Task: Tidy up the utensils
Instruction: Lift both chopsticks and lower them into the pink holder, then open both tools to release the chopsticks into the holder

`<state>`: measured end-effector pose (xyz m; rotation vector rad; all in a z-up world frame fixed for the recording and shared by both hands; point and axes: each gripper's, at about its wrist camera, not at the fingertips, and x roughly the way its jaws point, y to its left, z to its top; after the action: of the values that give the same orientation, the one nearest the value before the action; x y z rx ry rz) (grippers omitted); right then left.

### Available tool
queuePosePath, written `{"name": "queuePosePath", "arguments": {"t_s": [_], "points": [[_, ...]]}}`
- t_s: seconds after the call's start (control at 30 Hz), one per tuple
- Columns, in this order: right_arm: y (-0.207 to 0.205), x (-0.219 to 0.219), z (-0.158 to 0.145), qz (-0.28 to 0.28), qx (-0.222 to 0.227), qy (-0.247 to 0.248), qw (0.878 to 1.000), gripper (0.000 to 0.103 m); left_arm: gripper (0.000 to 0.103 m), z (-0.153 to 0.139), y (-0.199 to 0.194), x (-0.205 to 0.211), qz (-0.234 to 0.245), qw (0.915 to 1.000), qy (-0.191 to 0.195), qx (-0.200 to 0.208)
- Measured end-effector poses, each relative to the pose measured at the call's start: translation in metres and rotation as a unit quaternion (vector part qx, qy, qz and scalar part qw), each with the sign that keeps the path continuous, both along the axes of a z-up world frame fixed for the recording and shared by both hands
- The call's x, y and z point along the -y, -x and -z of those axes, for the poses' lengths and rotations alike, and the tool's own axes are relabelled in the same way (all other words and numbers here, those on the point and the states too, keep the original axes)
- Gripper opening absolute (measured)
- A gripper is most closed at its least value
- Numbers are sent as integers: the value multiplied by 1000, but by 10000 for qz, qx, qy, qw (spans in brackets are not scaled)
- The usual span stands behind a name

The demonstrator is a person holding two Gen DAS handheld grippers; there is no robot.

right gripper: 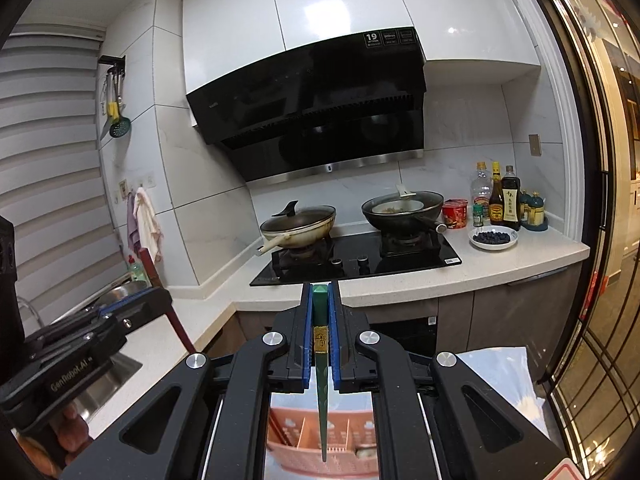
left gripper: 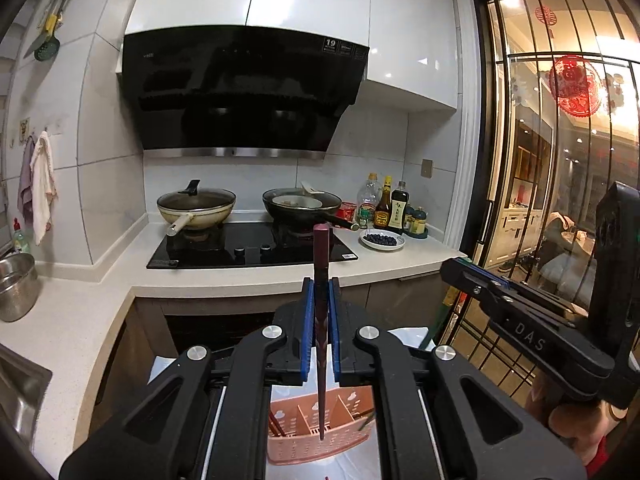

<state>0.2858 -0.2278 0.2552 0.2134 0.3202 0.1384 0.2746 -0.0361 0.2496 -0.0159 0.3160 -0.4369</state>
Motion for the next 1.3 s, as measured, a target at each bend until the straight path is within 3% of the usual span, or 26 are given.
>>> {"name": "queuePosePath", "arguments": {"t_s": [0.27, 0.53, 0.6, 0.63, 0.67, 0.7, 0.77, 0.97, 1.3], "points": [[-52, -3, 39, -66, -406, -114, 9991, 7, 7, 42, -45, 18, 63, 9988, -80, -475], [-85, -6, 100, -89, -1232, 53, 9923, 7, 7, 91, -70, 20, -33, 9941, -193, -1062], [-85, -7, 106, -33, -1330, 139, 9910, 13, 7, 98, -71, 19, -71, 9934, -228, -1125], [-83, -7, 107, 15, -1312, 176, 9912, 22, 8, 99, -70, 18, -106, 9936, -248, -1096], [-80, -7, 108, 51, -1269, 185, 9917, 34, 17, 101, -69, 18, -141, 9937, -283, -1077], [-76, -6, 106, 82, -1214, 164, 9924, 39, 36, 101, -66, 16, -195, 9938, -294, -1055], [-65, -3, 104, 86, -1140, 92, 9934, 42, 49, 102, -62, 12, -320, 9943, -296, -969], [-26, -5, 98, -21, -1011, 139, 9948, 46, 57, 99, -41, 0, -463, 9947, -326, -861], [63, -16, 103, -197, -929, 255, 9952, 48, 69, 102, 29, -12, -435, 9958, -476, -653]]}}
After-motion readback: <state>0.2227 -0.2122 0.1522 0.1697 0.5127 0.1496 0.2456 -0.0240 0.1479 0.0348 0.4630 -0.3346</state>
